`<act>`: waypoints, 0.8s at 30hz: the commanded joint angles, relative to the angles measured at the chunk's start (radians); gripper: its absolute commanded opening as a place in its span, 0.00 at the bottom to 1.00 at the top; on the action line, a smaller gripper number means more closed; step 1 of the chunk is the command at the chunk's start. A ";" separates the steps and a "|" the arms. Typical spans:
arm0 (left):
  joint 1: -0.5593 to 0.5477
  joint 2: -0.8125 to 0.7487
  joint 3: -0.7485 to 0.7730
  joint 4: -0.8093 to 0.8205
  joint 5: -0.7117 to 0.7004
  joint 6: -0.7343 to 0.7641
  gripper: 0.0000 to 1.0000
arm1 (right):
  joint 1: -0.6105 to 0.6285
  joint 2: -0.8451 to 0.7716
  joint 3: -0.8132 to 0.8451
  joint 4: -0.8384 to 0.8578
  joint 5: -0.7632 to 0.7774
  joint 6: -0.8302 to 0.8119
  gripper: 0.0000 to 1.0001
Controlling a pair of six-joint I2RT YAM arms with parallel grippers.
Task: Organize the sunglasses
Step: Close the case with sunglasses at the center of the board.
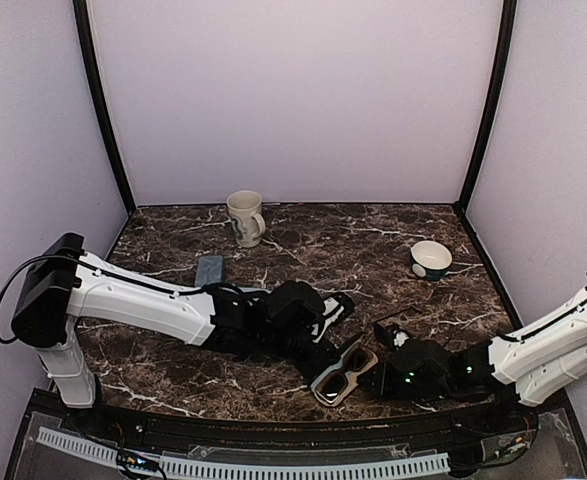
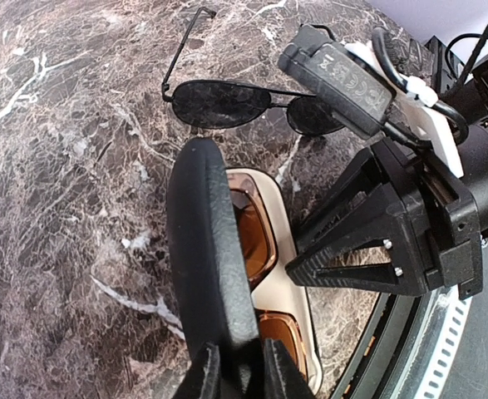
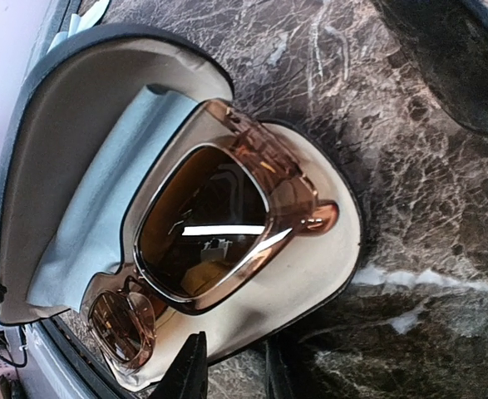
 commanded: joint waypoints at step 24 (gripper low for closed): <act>-0.067 0.156 0.046 -0.082 0.172 0.102 0.09 | -0.020 0.070 -0.049 0.162 0.008 -0.031 0.22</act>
